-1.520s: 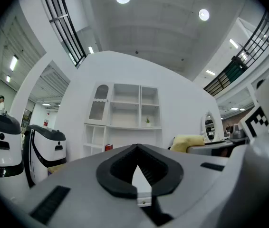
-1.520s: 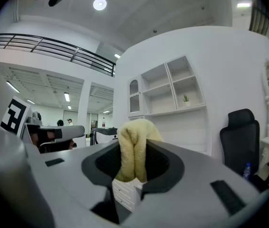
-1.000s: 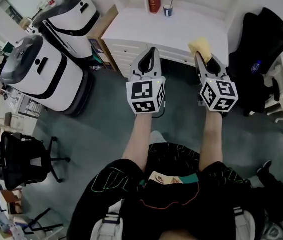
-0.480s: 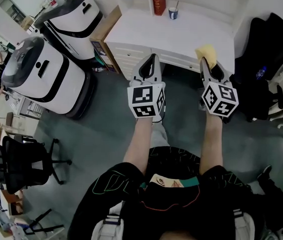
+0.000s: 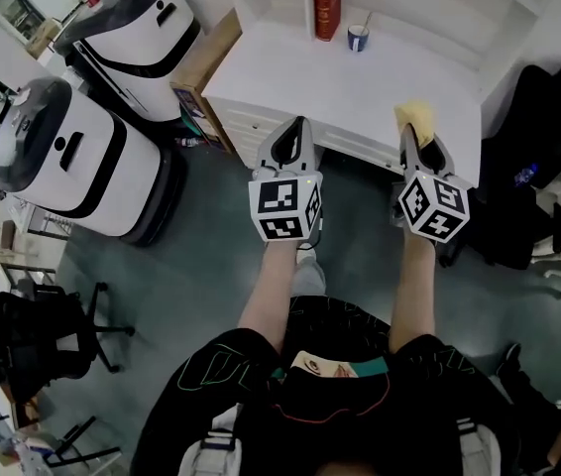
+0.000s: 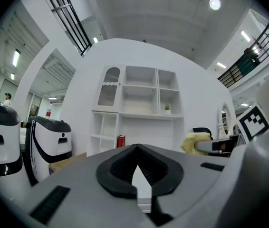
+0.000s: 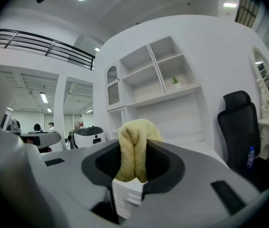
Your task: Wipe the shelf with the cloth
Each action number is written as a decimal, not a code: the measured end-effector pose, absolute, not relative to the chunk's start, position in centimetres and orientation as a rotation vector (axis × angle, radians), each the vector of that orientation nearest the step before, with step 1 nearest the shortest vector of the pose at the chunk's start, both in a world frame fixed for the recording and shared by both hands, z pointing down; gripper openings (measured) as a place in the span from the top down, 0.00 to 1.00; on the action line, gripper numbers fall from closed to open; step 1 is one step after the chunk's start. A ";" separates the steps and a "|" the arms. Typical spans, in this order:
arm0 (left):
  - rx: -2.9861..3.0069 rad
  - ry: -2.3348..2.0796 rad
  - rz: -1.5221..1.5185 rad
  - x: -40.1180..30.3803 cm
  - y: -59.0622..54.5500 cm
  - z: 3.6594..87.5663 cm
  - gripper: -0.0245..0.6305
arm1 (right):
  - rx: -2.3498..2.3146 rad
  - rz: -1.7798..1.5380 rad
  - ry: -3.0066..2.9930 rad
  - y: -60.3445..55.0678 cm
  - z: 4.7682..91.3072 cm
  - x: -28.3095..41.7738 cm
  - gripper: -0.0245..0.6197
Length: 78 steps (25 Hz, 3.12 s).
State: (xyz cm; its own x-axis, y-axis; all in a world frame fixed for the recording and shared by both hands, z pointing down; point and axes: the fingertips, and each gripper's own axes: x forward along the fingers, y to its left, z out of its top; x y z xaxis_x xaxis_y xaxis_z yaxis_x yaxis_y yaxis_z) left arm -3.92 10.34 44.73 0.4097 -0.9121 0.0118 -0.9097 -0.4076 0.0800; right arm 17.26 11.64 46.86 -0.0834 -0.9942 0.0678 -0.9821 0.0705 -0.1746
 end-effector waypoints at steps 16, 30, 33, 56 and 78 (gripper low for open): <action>2.537 -1.574 -0.159 -9.5 -9.1 44.5 0.97 | -1.960 -0.147 2.506 -9.5 44.0 6.7 0.78; 2.635 -1.454 -0.216 -2.8 -18.8 42.4 0.97 | -2.063 -0.160 2.413 -18.0 43.1 14.0 0.78; 2.657 -1.482 -0.242 -1.6 -21.2 39.9 0.97 | -2.012 -0.126 2.393 -20.6 40.7 15.0 0.78; 2.903 -1.710 -0.407 1.3 -32.2 24.6 0.97 | -1.571 0.362 2.562 -33.3 23.0 12.9 0.78; 3.153 -1.615 -0.554 1.4 -38.1 13.4 0.97 | -1.650 0.654 2.535 -43.9 8.2 10.5 0.78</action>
